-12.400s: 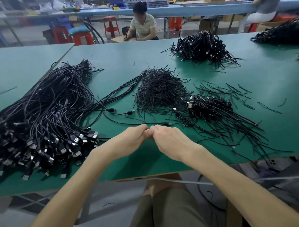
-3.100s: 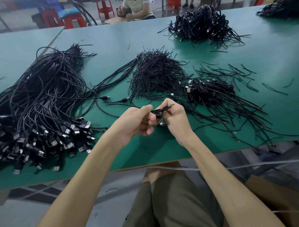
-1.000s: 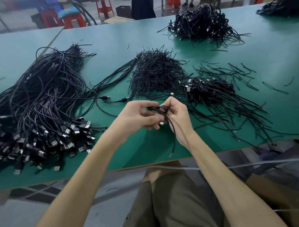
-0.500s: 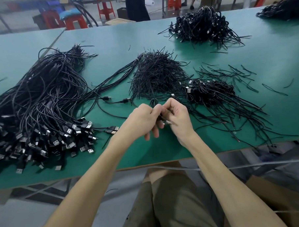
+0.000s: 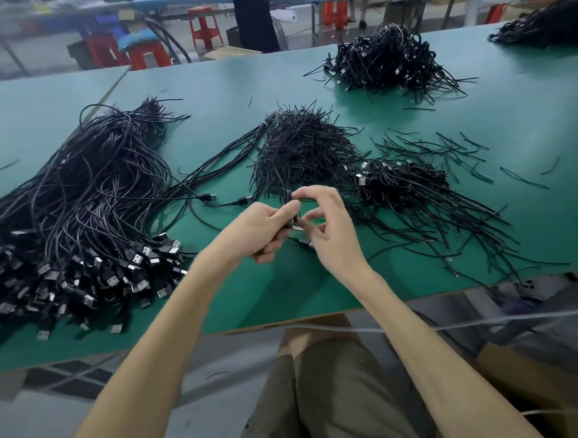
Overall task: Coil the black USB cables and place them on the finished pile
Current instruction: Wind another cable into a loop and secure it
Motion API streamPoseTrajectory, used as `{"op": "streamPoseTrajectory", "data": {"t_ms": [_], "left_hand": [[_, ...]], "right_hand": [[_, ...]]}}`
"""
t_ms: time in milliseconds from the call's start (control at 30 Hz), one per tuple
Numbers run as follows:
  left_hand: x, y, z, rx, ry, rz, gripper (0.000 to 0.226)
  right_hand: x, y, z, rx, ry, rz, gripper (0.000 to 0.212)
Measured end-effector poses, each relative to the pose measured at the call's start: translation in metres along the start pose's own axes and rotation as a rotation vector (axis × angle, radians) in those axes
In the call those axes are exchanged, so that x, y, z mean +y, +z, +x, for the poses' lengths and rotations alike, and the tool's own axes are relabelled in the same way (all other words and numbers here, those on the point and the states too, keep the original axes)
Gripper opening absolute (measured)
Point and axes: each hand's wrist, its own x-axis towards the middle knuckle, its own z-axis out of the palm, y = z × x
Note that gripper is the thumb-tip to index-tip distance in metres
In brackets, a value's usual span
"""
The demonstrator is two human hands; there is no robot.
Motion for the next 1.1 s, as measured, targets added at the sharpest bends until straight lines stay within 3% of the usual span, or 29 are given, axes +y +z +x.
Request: {"op": "streamPoseTrajectory", "data": {"t_ms": [133, 233, 300, 400, 467, 567, 633, 733, 800, 867, 1000, 1100], "left_hand": [[0.003, -0.021, -0.011, -0.193, -0.039, 0.047, 0.058], [0.002, -0.021, -0.020, -0.248, -0.002, 0.121, 0.061], [0.002, -0.018, -0.022, -0.157, 0.081, 0.034, 0.062], [-0.002, -0.015, -0.013, 0.098, 0.241, 0.004, 0.041], [-0.011, -0.013, -0.001, 0.242, 0.338, 0.359, 0.017], [-0.033, -0.008, 0.011, 0.192, 0.323, 0.789, 0.029], [-0.045, -0.004, 0.017, 0.207, 0.299, 0.828, 0.029], [-0.050, 0.000, 0.022, 0.314, 0.367, 0.835, 0.007], [-0.047, 0.004, 0.021, 0.321, 0.410, 0.844, 0.007], [-0.039, 0.011, 0.014, 0.300, 0.427, 0.725, 0.015], [0.000, 0.035, -0.014, 0.102, 0.408, 0.096, 0.023], [0.029, 0.058, -0.035, -0.028, 0.538, -0.203, 0.022]], "right_hand": [[-0.009, 0.000, -0.007, -0.047, -0.220, -0.243, 0.059], [-0.013, -0.005, -0.012, -0.035, -0.391, -0.512, 0.037], [-0.022, -0.014, -0.011, 0.056, -0.441, -0.612, 0.018], [-0.033, -0.040, 0.003, 0.215, -0.466, -0.723, 0.022], [-0.035, -0.061, 0.018, 0.282, -0.373, -0.799, 0.026], [-0.024, -0.082, 0.039, 0.290, -0.141, -0.914, 0.030], [-0.013, -0.091, 0.050, 0.268, -0.008, -0.980, 0.032], [0.002, -0.103, 0.057, 0.256, 0.117, -1.035, 0.030], [0.011, -0.108, 0.055, 0.264, 0.171, -1.033, 0.030], [0.017, -0.107, 0.051, 0.265, 0.188, -1.040, 0.034], [0.009, -0.096, 0.040, 0.242, 0.051, -1.063, 0.051], [-0.013, -0.072, 0.027, 0.038, -0.152, -0.835, 0.054]]}}
